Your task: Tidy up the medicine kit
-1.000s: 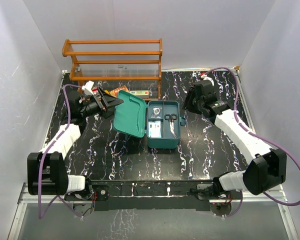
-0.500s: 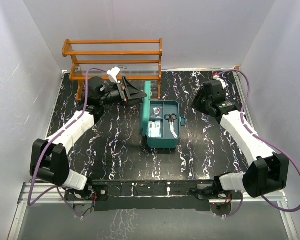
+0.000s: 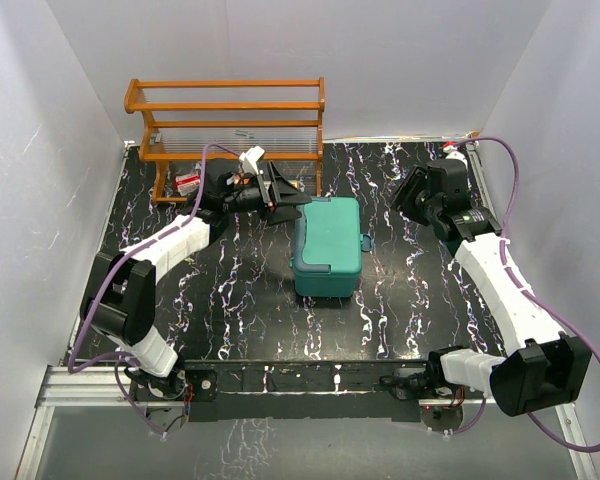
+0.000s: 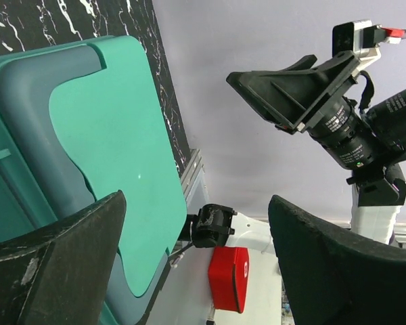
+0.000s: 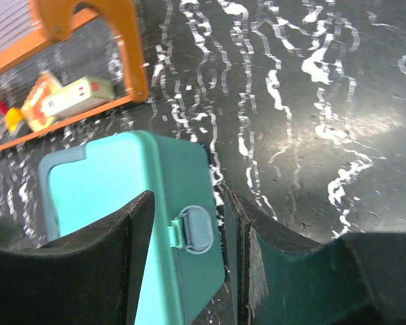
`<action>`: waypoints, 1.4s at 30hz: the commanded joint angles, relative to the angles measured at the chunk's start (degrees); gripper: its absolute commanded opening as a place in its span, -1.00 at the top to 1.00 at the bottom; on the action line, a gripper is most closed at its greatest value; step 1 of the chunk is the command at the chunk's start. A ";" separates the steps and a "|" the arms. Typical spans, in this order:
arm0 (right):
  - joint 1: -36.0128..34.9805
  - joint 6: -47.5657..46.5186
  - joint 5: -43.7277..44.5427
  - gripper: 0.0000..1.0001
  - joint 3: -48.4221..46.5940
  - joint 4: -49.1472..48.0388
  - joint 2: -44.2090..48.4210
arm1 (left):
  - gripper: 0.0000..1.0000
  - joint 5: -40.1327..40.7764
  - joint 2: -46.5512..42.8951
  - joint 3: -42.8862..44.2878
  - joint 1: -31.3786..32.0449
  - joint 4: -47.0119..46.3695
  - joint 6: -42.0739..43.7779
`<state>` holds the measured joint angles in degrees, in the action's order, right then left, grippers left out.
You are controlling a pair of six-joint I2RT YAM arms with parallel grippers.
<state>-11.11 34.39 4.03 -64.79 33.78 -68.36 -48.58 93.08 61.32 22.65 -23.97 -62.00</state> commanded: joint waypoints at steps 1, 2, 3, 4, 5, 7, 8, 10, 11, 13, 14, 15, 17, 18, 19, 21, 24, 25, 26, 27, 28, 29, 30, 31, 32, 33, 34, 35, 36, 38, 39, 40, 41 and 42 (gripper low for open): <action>0.21 -3.83 -11.07 0.10 1.74 -7.98 1.52 | -0.67 1.62 -2.28 3.19 0.06 2.75 2.37; 0.16 -4.01 -13.19 0.09 2.43 -8.96 1.06 | -0.67 2.99 -2.54 3.60 0.10 5.61 4.51; 0.15 -4.06 -15.44 0.08 3.05 -9.88 0.44 | -0.67 4.43 -2.82 4.04 0.11 8.88 7.79; 0.13 -3.99 -17.47 0.08 3.63 -10.49 -0.49 | -0.67 6.25 -3.04 4.40 0.11 11.91 10.19; 0.13 -3.84 -19.36 0.07 4.07 -11.02 -1.44 | -0.67 7.91 -3.20 4.74 0.06 15.12 12.41; 0.16 -3.47 -23.06 0.08 4.45 -11.28 -3.81 | -0.67 10.81 -3.11 4.93 0.11 19.91 15.92; 0.14 -3.31 -24.65 0.09 4.65 -11.49 -4.76 | -0.67 11.86 -2.89 4.94 0.13 21.71 17.18; 0.06 -3.33 -28.01 0.09 5.95 -13.15 -6.08 | -0.67 12.65 -2.11 4.57 0.10 23.38 18.67; 0.04 -3.21 -29.66 0.09 6.47 -13.99 -6.54 | -0.67 12.77 -1.64 4.41 0.11 23.91 19.05; -0.03 -3.07 -31.26 0.08 7.37 -14.95 -7.10 | -0.67 12.48 -0.48 4.40 0.11 25.27 19.73; -0.11 -2.91 -30.86 0.09 7.74 -14.95 -7.25 | -0.67 12.25 0.15 4.67 0.11 26.23 20.24; -0.13 -2.80 -30.13 0.09 8.02 -14.62 -7.37 | -0.67 11.89 0.78 4.96 0.15 27.23 20.75; -0.18 -2.80 -29.63 0.10 8.59 -14.22 -7.76 | -0.67 11.06 1.72 5.23 0.11 28.24 21.51; -0.28 -2.83 -29.98 0.12 8.97 -14.26 -7.94 | -0.67 10.42 2.03 5.17 0.12 28.20 21.64; -0.49 -2.84 -30.15 0.15 9.34 -14.33 -8.12 | -0.66 9.59 2.25 5.07 0.12 27.89 21.61; -1.34 -2.95 -30.85 0.25 9.97 -14.47 -8.85 | -0.65 8.49 2.60 4.94 0.11 27.55 21.65; -3.30 -2.24 -31.63 0.51 10.79 -15.01 -9.78 | -0.60 8.79 2.88 5.02 0.11 28.74 22.19; -4.13 -1.85 -31.64 0.60 10.97 -15.17 -9.97 | -0.59 9.53 2.73 5.01 0.03 29.40 22.72; -5.14 -1.41 -31.30 0.64 11.20 -15.48 -10.15 | -0.54 11.02 2.37 5.16 0.04 30.70 23.40; -6.12 -0.72 -30.77 0.68 11.45 -15.78 -10.32 | -0.51 13.79 1.75 5.13 0.02 31.83 24.08; -7.09 0.00 -30.57 0.70 11.68 -16.22 -10.45 | -0.51 15.73 0.48 4.57 0.07 31.99 24.49; -8.09 1.11 -30.19 0.71 11.97 -17.03 -10.62 | -0.50 17.18 -0.78 3.64 -0.06 31.90 24.90; -9.12 1.86 -30.03 0.72 12.22 -17.76 -10.72 | -0.50 18.71 -1.86 2.87 -0.29 32.22 25.26; -10.05 3.09 -29.99 0.73 12.71 -18.86 -10.78 | -0.50 19.77 -2.80 2.14 -1.00 33.01 25.70; -11.00 4.08 -29.84 0.73 13.13 -19.90 -10.81 | -0.50 20.03 -3.19 1.85 -1.51 33.67 26.18; -11.84 4.78 -29.67 0.74 13.39 -21.24 -10.87 | -0.50 20.01 -3.51 1.32 -2.02 34.36 26.53; -12.52 5.30 -29.43 0.74 13.48 -22.20 -11.02 | -0.50 19.94 -3.89 0.86 -2.58 34.89 26.82; -12.94 5.53 -28.97 0.74 13.28 -22.56 -11.27 | -0.50 19.93 -4.26 0.25 -3.00 35.12 27.20; -13.09 5.73 -28.41 0.74 13.03 -22.54 -11.54 | -0.50 19.92 -4.60 -0.25 -3.37 35.33 27.62; -13.14 5.90 -26.70 0.69 11.99 -21.84 -11.64 | -0.52 19.49 -5.16 -0.95 -3.85 35.63 28.50; -13.11 5.88 -25.70 0.64 11.63 -21.49 -11.36 | -0.53 18.96 -5.10 -0.95 -4.07 35.97 29.03; -13.06 5.86 -24.68 0.58 11.28 -21.14 -10.84 | -0.53 18.55 -4.99 -0.75 -4.17 36.53 29.64; -13.05 5.94 -23.19 0.49 11.02 -20.77 -10.24 | -0.54 18.14 -4.81 -0.50 -4.19 37.06 30.23; -13.05 6.01 -21.64 0.40 11.01 -20.54 -9.44 | -0.55 17.90 -4.61 -0.24 -4.20 37.63 30.79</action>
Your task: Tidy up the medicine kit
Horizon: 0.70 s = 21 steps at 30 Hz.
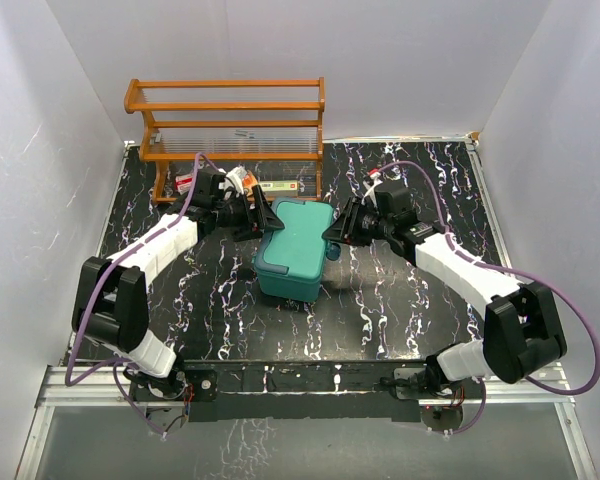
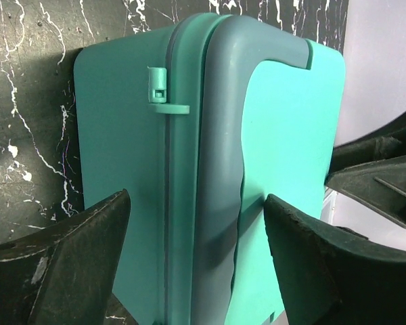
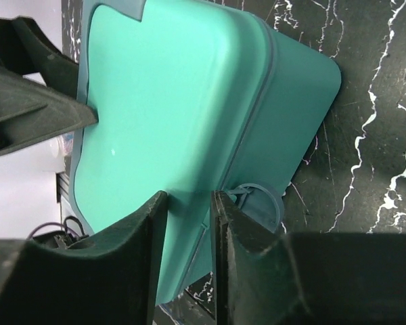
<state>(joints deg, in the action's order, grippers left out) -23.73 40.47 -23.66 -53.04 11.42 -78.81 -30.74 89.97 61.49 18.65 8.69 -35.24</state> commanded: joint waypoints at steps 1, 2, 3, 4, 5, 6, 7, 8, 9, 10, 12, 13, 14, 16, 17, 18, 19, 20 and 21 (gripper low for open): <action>-0.44 -0.03 7.11 0.33 -0.61 1.80 1.89 | -0.56 -0.13 -1.41 -0.21 -0.24 5.40 4.52; -0.37 -0.04 7.99 0.25 -0.39 1.77 2.91 | -0.57 -0.26 -1.26 -0.03 -0.26 5.76 4.87; -0.35 0.19 9.15 0.12 0.05 1.61 4.41 | -0.58 -0.33 -1.15 0.14 -0.28 6.10 5.19; -0.31 0.43 9.62 0.05 0.92 1.01 5.50 | -0.58 -0.52 -1.04 0.26 -0.29 6.16 5.35; -0.30 0.84 10.43 -0.06 2.19 0.17 6.58 | -0.59 -0.81 -0.99 0.21 -0.29 6.07 5.38; -0.33 1.18 11.00 -0.18 3.28 -0.96 7.57 | -0.59 -1.07 -0.90 0.26 -0.27 5.96 5.36; -0.35 1.81 11.41 -0.29 4.35 -1.78 8.55 | -0.59 -1.39 -0.79 0.26 -0.27 5.84 5.32; -0.36 2.41 11.81 -0.39 5.55 -2.67 9.46 | -0.59 -1.58 -0.69 0.22 -0.24 5.75 5.24; -0.36 3.07 12.28 -0.50 6.82 -3.64 10.14 | -0.59 -1.66 -0.60 0.28 -0.28 5.83 5.20; -0.28 3.58 12.68 -0.60 7.98 -4.60 10.60 | -0.59 -1.69 -0.51 0.29 -0.24 5.82 5.19; -0.36 4.30 13.08 -0.76 10.61 -7.17 10.98 | -0.59 -1.77 -0.50 0.19 -0.29 5.81 5.16; -0.36 4.94 12.61 -0.82 11.98 -9.05 10.90 | -0.60 -1.78 -0.48 0.20 -0.24 5.81 5.12; -0.36 5.66 11.55 -0.87 13.17 -11.38 10.62 | -0.61 -1.92 -0.50 0.20 -0.28 5.81 5.10; -0.34 7.37 8.57 -0.93 14.89 -15.61 9.66 | -0.65 -2.36 -0.48 0.12 -0.29 5.75 5.10; -0.29 8.01 7.17 -0.96 15.60 -18.26 9.07 | -0.65 -2.70 -0.48 0.05 -0.25 5.66 5.10; -0.34 9.93 5.97 -0.97 16.57 -20.83 8.05 | -0.65 -3.04 -0.53 0.01 -0.28 5.63 5.10; -0.32 11.19 5.18 -0.97 17.21 -23.10 7.28 | -0.66 -3.23 -0.52 -0.14 -0.24 5.42 5.05; -0.33 12.28 4.21 -0.97 17.95 -25.83 6.44 | -0.66 -3.27 -0.58 -0.27 -0.28 5.24 4.89; -0.35 13.66 3.22 -0.97 18.38 -27.91 5.59 | -0.67 -3.27 -0.54 -0.39 -0.22 5.07 4.79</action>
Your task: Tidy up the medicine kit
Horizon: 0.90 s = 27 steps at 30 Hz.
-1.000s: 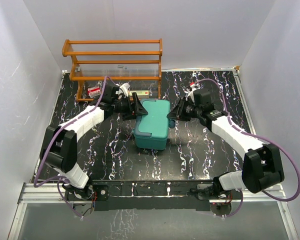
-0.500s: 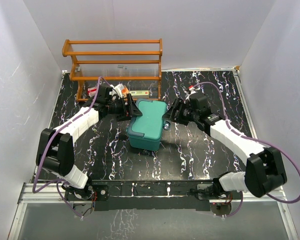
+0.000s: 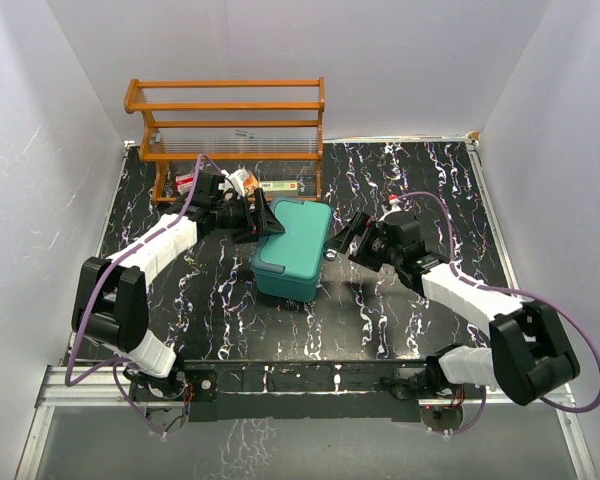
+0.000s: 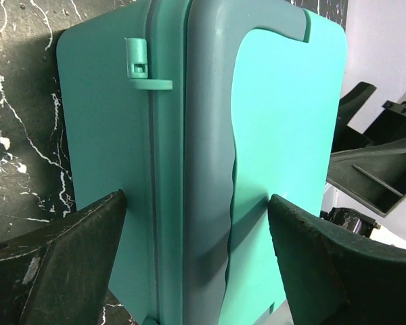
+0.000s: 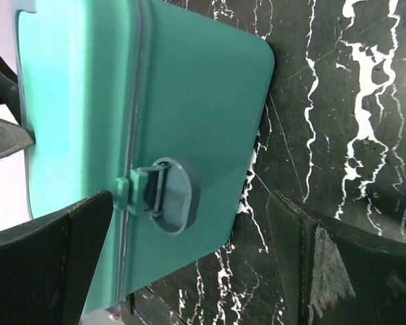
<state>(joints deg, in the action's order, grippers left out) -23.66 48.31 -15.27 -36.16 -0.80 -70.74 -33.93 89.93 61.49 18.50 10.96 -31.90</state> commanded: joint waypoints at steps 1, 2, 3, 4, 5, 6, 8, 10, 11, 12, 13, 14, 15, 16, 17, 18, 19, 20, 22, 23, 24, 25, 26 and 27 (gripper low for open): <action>-0.41 6.97 -6.35 -0.97 1.86 -17.71 -3.26 | -0.67 -0.16 -0.46 -0.45 -0.12 2.77 1.33; -0.37 8.06 -7.14 -0.96 2.15 -19.74 -4.07 | -0.67 -0.24 -0.35 -0.42 -0.13 2.69 1.24; -0.45 8.92 -8.49 -0.95 2.29 -21.74 -4.78 | -0.67 -0.38 -0.28 -0.41 -0.09 2.65 1.15; -0.43 9.50 -9.47 -0.95 2.22 -23.04 -5.32 | -0.67 -0.43 -0.26 -0.45 -0.13 2.52 0.95; -0.41 10.18 -10.13 -0.94 2.21 -24.08 -5.51 | -0.67 -0.49 -0.19 -0.44 -0.13 2.38 0.84; -0.43 10.68 -10.32 -0.93 2.42 -24.95 -5.38 | -0.67 -0.52 -0.19 -0.49 -0.13 2.32 0.65; -0.47 11.23 -9.88 -0.91 2.85 -25.36 -4.37 | -0.67 -0.52 -0.11 -0.50 -0.13 2.23 0.55; -0.42 11.27 -8.63 -0.89 3.02 -24.03 -2.93 | -0.67 -0.50 -0.08 -0.50 -0.08 2.15 0.55; -0.41 11.09 -7.85 -0.88 3.03 -22.82 -2.12 | -0.67 -0.52 0.02 -0.45 -0.12 2.14 0.52; -0.46 11.00 -7.21 -0.88 3.10 -22.09 -1.29 | -0.67 -0.52 0.07 -0.42 -0.13 2.13 0.46; -0.43 11.01 -6.83 -0.88 3.34 -21.80 -0.57 | -0.67 -0.52 0.07 -0.41 -0.13 2.13 0.49; -0.40 11.02 -6.60 -0.89 3.64 -21.78 0.02 | -0.67 -0.52 0.15 -0.41 -0.13 2.09 0.44; -0.45 11.09 -6.38 -0.89 3.91 -21.79 0.28 | -0.67 -0.52 0.17 -0.41 -0.12 2.06 0.29; -0.49 11.14 -6.45 -0.90 4.09 -21.79 0.20 | -0.67 -0.56 0.24 -0.36 -0.13 2.03 0.22; -0.51 11.49 -6.85 -0.91 4.23 -21.90 -0.26 | -0.67 -0.68 0.32 -0.33 -0.13 2.03 0.22; -0.51 11.98 -7.16 -0.92 4.33 -21.94 -0.97 | -0.67 -0.75 0.50 -0.17 -0.07 2.09 0.24; -0.51 12.32 -7.43 -0.93 4.34 -21.96 -1.77 | -0.67 -0.78 0.62 -0.08 -0.12 2.17 0.26; -0.51 12.47 -7.49 -0.94 4.41 -21.97 -2.55 | -0.67 -0.89 0.67 0.01 -0.14 2.22 0.33; -0.50 12.44 -7.48 -0.95 4.20 -21.83 -3.70 | -0.67 -0.90 0.85 0.03 -0.13 2.22 0.33; -0.49 12.23 -7.76 -0.95 3.84 -21.82 -4.08 | -0.67 -0.96 0.88 0.03 -0.10 2.22 0.22; -0.53 11.98 -8.33 -0.95 3.43 -21.87 -4.44 | -0.67 -0.96 0.86 -0.02 -0.13 2.15 0.13; -0.63 11.84 -8.82 -0.95 3.08 -21.80 -4.89 | -0.67 -0.96 0.86 -0.10 -0.13 2.01 0.11; -0.74 11.73 -9.42 -0.95 2.63 -21.89 -5.30 | -0.67 -0.96 0.93 -0.14 -0.13 1.97 0.02; -0.77 11.69 -10.04 -0.95 2.37 -21.96 -5.63 | -0.67 -0.96 0.99 -0.15 -0.13 1.96 0.07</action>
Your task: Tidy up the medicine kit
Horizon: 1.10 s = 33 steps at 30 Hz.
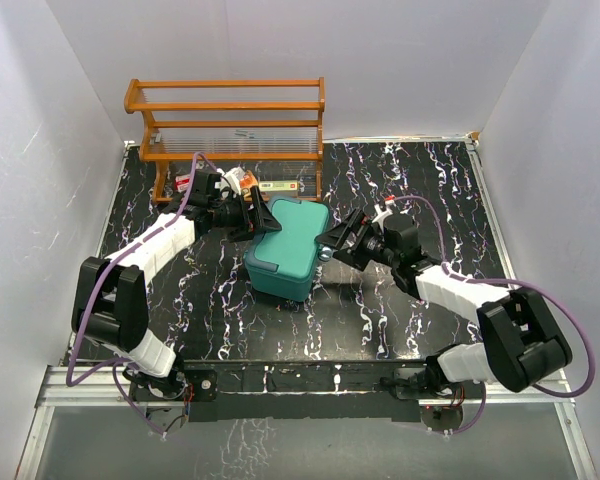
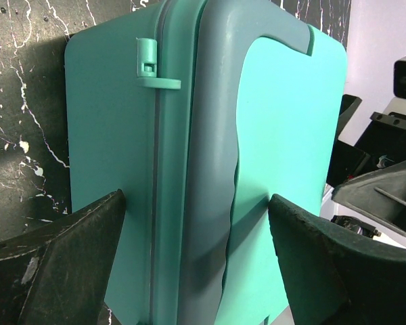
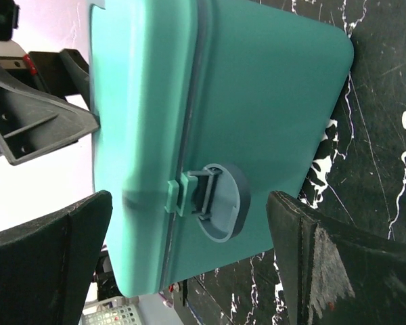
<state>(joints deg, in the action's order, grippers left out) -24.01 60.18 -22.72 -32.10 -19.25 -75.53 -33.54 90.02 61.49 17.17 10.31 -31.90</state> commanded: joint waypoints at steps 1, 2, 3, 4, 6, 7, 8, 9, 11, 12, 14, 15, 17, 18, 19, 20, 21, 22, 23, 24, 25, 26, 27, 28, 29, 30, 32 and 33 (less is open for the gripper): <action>-0.42 -0.13 -3.25 -0.94 -2.00 -3.63 -1.30 | -0.66 -1.35 0.94 -0.15 1.20 2.69 0.04; -0.49 -0.01 -4.16 -0.94 -2.42 -3.54 -1.74 | -0.67 -1.30 1.01 -0.15 1.20 2.74 0.06; -0.46 0.16 -5.11 -0.93 -2.74 -3.39 -2.20 | -0.67 -1.35 1.03 -0.15 1.20 2.71 0.03; -0.46 0.53 -5.98 -0.92 -2.93 -3.50 -2.49 | -0.67 -1.35 1.04 -0.12 1.20 2.70 0.00; -0.59 1.22 -6.60 -0.87 -3.23 -3.95 -2.45 | -0.67 -1.43 1.01 -0.15 1.20 2.63 0.00; -0.55 1.51 -6.63 -0.83 -3.54 -3.78 -2.31 | -0.67 -1.36 0.99 -0.20 1.21 2.66 0.00; -0.60 1.83 -6.35 -0.78 -4.00 -2.17 -2.22 | -0.66 -1.44 0.97 -0.23 1.20 2.58 0.02; -0.60 2.20 -5.91 -0.73 -4.99 0.63 -2.30 | -0.66 -1.43 0.96 -0.31 1.20 2.53 -0.02; -0.79 2.24 -4.67 -0.64 -7.65 8.36 -2.70 | -0.66 -1.48 0.98 -0.47 1.20 2.53 0.03; -0.90 2.04 -4.08 -0.60 -8.71 11.52 -2.92 | -0.66 -1.39 0.98 -0.62 1.22 2.48 0.02; -1.01 2.00 -3.56 -0.52 -9.60 14.36 -3.23 | -0.66 -1.44 0.91 -0.99 1.20 2.15 0.02; -1.05 2.16 -3.17 -0.48 -9.79 15.02 -3.22 | -0.66 -1.44 0.93 -1.14 1.20 2.09 0.04; -1.21 2.07 -2.16 -0.37 -10.45 16.60 -3.14 | -0.66 -1.21 0.95 -1.21 1.20 2.28 0.35; -1.31 1.82 -1.49 -0.32 -11.12 17.87 -3.15 | -0.66 -0.94 0.97 -1.20 1.20 2.53 0.63; -1.48 1.27 -0.87 -0.28 -11.86 19.00 -3.14 | -0.66 -0.59 1.02 -1.18 1.20 2.79 1.02; -1.84 0.50 0.07 -0.25 -13.17 20.54 -3.14 | -0.66 -0.26 0.96 -1.20 1.21 2.98 1.70; -2.28 -0.41 1.89 -0.24 -14.14 22.24 -3.14 | -0.66 0.16 1.03 -1.16 1.20 3.37 2.33; -2.92 -1.23 3.55 -0.23 -15.30 24.16 -3.14 | -0.66 0.74 1.17 -1.08 1.27 3.85 2.97; -3.49 -1.94 5.10 -0.22 -16.38 26.14 -3.20 | -0.66 1.33 1.32 -0.91 1.23 4.52 3.72; -3.97 -2.56 6.42 -0.21 -17.36 27.76 -3.34 | -0.66 1.88 1.65 -0.67 1.14 5.12 4.49; -4.32 -2.86 7.36 -0.20 -18.10 29.21 -3.39 | -0.66 2.28 1.83 -0.43 1.12 5.78 5.24; -4.63 -3.07 8.08 -0.19 -18.63 30.28 -3.52 | -0.66 2.52 2.10 -0.35 1.05 6.28 5.77; -4.88 -3.20 8.70 -0.18 -19.18 31.32 -3.55 | -0.66 2.60 2.24 -0.25 0.96 6.60 6.18; -5.17 -3.30 9.34 -0.18 -19.64 32.11 -3.66 | -0.66 2.72 2.38 -0.24 0.94 6.89 6.49; -5.58 -3.44 9.89 -0.17 -20.08 32.80 -3.78 | -0.66 2.77 2.44 -0.28 0.89 7.04 6.72; -5.95 -3.55 10.35 -0.16 -20.69 33.40 -3.94 | -0.66 2.82 2.54 -0.32 0.88 7.08 6.98; -6.70 -3.79 11.24 -0.13 -21.98 34.79 -4.37 | -0.66 2.78 2.66 -0.40 0.77 7.18 7.27; -6.98 -3.88 11.50 -0.11 -22.81 35.29 -4.51 | -0.66 2.71 2.73 -0.41 0.76 7.18 7.41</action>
<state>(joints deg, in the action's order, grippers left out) -29.61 58.33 -15.66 -50.92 11.62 -79.20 -33.50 90.61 61.89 17.19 10.96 -28.67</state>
